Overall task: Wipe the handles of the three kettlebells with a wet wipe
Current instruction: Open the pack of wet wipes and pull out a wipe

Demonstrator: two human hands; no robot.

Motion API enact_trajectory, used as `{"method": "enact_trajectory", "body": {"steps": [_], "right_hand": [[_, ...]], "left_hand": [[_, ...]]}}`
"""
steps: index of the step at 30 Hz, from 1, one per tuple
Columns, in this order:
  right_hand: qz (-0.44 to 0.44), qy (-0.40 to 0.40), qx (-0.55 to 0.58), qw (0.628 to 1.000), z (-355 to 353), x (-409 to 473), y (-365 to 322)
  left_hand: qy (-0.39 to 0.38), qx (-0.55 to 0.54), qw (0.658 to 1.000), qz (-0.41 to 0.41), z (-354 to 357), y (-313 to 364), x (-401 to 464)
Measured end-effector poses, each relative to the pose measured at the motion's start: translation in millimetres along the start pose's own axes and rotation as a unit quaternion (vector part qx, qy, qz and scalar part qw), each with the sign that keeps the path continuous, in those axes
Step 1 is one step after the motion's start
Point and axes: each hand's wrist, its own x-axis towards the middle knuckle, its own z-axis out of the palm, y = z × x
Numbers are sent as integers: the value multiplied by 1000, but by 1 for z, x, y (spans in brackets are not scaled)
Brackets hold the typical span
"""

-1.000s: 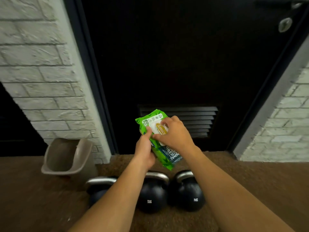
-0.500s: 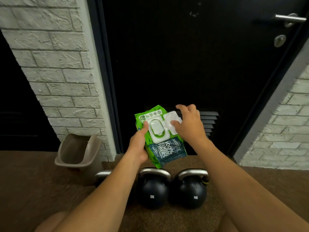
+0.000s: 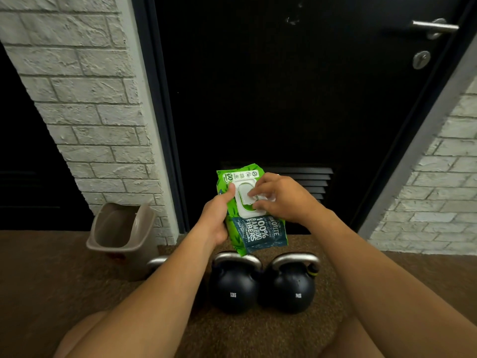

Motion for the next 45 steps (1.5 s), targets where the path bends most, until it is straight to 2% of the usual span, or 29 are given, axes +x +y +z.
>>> {"method": "enact_trajectory", "body": {"steps": [3,9,16,22,27,32,41,45], "right_hand": [[6,35,11,999,-3,0,-2],[66,174,84,979,-15,12,-19],[99,224,112,963,-8,9,-28],[107,145,4,984,18,-6,-43],[113,185,-69,974,36,-5,-55],[130,201,-50,970,46,0,-63],[182,136,-38,973,48,9,-64],[192,132,-9,972,47,13,-61]], "left_hand": [[-28,6,1000,-9,1,0,-2],[-82,23,996,-28,12,-1,-14],[-1,-38,999,15,21,-4,-11],[51,-72,993,83,23,-7,-7],[75,-110,984,122,26,-9,-9],[79,-115,977,161,28,-11,-10],[64,-118,972,194,35,-9,-8],[58,-97,973,203,35,-10,-5]]}}
